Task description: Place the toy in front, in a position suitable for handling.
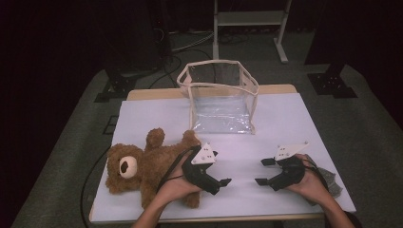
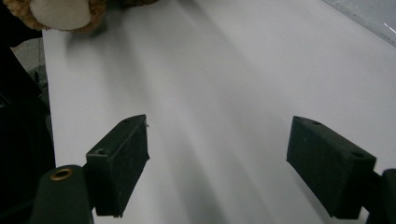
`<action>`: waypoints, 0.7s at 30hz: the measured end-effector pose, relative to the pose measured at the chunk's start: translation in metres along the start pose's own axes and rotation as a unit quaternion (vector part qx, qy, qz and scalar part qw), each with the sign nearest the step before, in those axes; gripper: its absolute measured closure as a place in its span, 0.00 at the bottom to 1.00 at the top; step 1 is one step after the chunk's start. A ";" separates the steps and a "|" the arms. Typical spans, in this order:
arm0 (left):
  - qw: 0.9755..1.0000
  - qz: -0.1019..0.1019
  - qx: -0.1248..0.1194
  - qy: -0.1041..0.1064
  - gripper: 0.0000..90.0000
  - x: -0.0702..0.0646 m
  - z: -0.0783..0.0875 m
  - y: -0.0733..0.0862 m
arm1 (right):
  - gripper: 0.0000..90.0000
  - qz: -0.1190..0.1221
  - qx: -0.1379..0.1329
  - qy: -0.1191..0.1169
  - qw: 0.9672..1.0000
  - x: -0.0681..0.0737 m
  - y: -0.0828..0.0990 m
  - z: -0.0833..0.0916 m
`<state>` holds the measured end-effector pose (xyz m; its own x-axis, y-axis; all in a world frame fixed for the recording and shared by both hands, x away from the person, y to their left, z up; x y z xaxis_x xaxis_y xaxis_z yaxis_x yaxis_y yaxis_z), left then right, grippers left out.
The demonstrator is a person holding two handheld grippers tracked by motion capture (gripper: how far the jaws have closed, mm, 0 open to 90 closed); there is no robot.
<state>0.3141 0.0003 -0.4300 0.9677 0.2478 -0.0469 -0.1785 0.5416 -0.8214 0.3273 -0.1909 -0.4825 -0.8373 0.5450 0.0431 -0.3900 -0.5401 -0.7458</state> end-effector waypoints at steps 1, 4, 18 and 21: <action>1.000 -0.002 0.001 0.000 0.06 0.000 0.001 0.000 | 0.21 0.001 0.000 0.000 1.000 0.001 0.000 0.000; 1.000 -0.007 -0.002 0.000 0.06 0.000 0.007 -0.002 | 0.21 0.004 0.001 0.000 1.000 0.003 -0.001 -0.001; 0.999 -0.024 -0.020 -0.020 0.06 0.016 0.051 -0.007 | 0.21 0.009 0.009 -0.005 1.000 0.006 0.000 -0.006; 0.999 -0.031 -0.010 -0.022 0.06 0.020 0.057 -0.003 | 0.21 0.008 0.011 -0.006 1.000 0.006 0.000 -0.007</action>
Point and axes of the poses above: each handheld gripper's, and its own axes: z roughly backward along the jaws, y roughly out of its underside, x roughly to its left, the point moved 8 cm from there along -z, roughly forward along the jaws, and after that the axes turned 8 degrees about y, right-handed, at the moved point
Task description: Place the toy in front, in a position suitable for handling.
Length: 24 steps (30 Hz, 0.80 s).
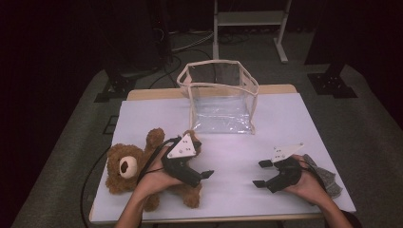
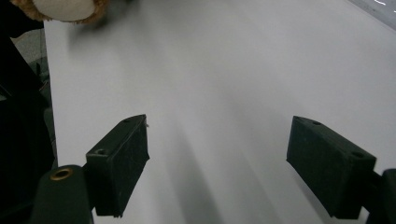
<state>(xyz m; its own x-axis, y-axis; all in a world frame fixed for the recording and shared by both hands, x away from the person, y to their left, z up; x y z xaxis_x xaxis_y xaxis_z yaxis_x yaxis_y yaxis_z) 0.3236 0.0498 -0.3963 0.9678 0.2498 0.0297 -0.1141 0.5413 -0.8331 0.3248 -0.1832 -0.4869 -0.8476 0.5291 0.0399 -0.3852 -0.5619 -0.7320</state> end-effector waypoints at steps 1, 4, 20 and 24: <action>1.000 0.000 -0.001 0.002 0.06 0.000 0.002 0.001 | 0.21 -0.001 0.001 -0.001 1.000 0.000 0.000 0.000; 1.000 -0.010 0.001 0.003 0.06 0.001 0.008 0.003 | 0.21 -0.003 0.004 -0.006 1.000 0.001 0.000 -0.003; 0.999 -0.024 0.016 -0.019 0.06 0.016 0.058 0.020 | 0.22 0.028 0.005 -0.025 0.999 0.019 -0.019 -0.005; 0.999 -0.022 0.020 -0.030 0.06 0.021 0.072 0.027 | 0.22 0.028 -0.003 -0.039 0.999 0.022 -0.028 -0.007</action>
Point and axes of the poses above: each handheld gripper's, and its own axes: z roughly backward along the jaws, y roughly out of its underside, x roughly to its left, the point moved 8 cm from there along -z, roughly forward along the jaws, and after that the axes turned 8 degrees about y, right-handed, at the moved point
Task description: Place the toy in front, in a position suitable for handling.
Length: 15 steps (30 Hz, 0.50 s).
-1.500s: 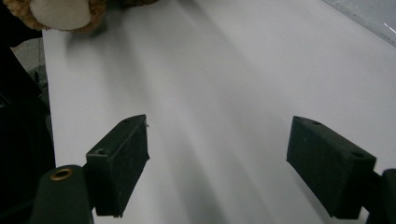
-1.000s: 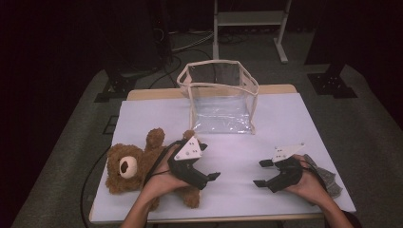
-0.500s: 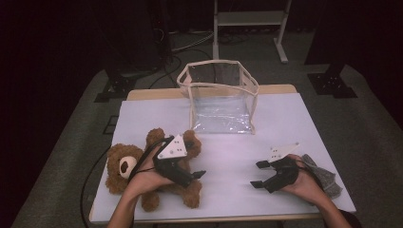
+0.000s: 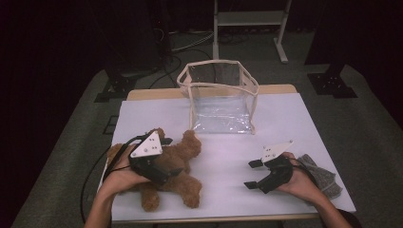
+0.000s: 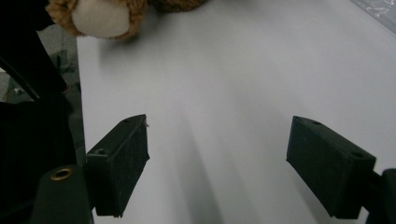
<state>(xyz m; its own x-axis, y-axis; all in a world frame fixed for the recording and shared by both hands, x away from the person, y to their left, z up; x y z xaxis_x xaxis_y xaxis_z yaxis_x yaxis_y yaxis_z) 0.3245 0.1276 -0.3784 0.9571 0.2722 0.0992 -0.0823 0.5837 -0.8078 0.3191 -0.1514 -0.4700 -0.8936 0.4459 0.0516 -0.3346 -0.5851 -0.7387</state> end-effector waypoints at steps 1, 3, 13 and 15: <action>1.000 0.003 -0.001 -0.002 0.06 0.001 0.002 0.001 | 0.22 0.000 0.000 0.000 1.000 0.000 0.000 0.000; 1.000 0.006 0.000 -0.005 0.06 0.003 0.009 0.005 | 0.22 -0.001 -0.005 -0.009 1.000 0.002 -0.005 -0.001; 0.999 0.019 0.012 -0.027 0.06 0.015 0.029 0.023 | 0.22 0.028 -0.017 -0.039 0.999 0.024 -0.038 -0.013; 0.999 0.023 0.014 -0.029 0.06 0.018 0.031 0.026 | 0.22 0.034 -0.017 -0.046 0.998 0.030 -0.044 -0.017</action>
Point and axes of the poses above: each handheld gripper's, and its own axes: z roughly backward along the jaws, y roughly out of its underside, x roughly to its left, the point moved 8 cm from there along -z, roughly forward along the jaws, and after that the axes turned 8 degrees about y, right-handed, at the moved point
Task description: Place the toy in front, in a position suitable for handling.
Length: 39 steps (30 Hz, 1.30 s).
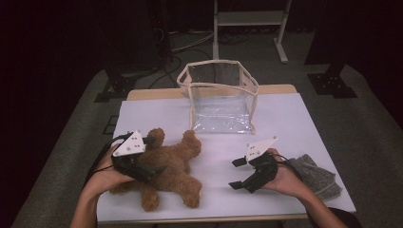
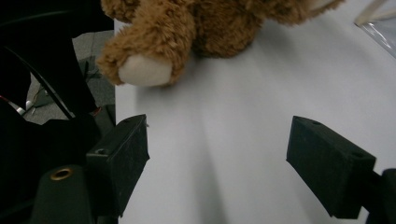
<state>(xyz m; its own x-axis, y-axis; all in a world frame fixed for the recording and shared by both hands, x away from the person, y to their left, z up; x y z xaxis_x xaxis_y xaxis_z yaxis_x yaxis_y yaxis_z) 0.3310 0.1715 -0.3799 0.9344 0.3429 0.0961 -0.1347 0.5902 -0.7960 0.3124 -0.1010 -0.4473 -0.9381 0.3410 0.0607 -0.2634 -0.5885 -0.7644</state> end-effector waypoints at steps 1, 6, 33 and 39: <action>1.000 0.001 0.004 -0.002 0.06 0.002 0.001 0.002 | 0.22 0.002 0.000 -0.004 1.000 0.003 -0.003 -0.003; 1.000 0.009 0.009 -0.006 0.06 0.013 0.004 0.008 | 0.22 0.018 -0.005 -0.027 0.999 0.015 -0.017 -0.017; 0.997 0.036 0.059 0.016 0.21 0.074 -0.024 0.015 | 0.18 0.046 0.003 -0.077 0.996 0.050 -0.043 -0.064; 0.996 0.038 0.082 0.008 0.39 0.077 -0.029 0.024 | 0.16 0.042 0.009 -0.083 0.996 0.054 -0.044 -0.075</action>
<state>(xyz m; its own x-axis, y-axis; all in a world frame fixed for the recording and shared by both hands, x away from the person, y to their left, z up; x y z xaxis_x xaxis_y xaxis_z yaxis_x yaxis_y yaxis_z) 0.4091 0.1910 -0.4091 0.9245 0.3799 0.0298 -0.2550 0.6749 -0.6925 0.2901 -0.0015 -0.4590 -0.9807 0.1659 0.1037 -0.1858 -0.6233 -0.7596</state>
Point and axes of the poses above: each handheld gripper's, and its own axes: z roughly backward along the jaws, y roughly out of its underside, x roughly to its left, the point moved 8 cm from there along -z, roughly forward along the jaws, and after that the axes turned 8 degrees about y, right-handed, at the moved point
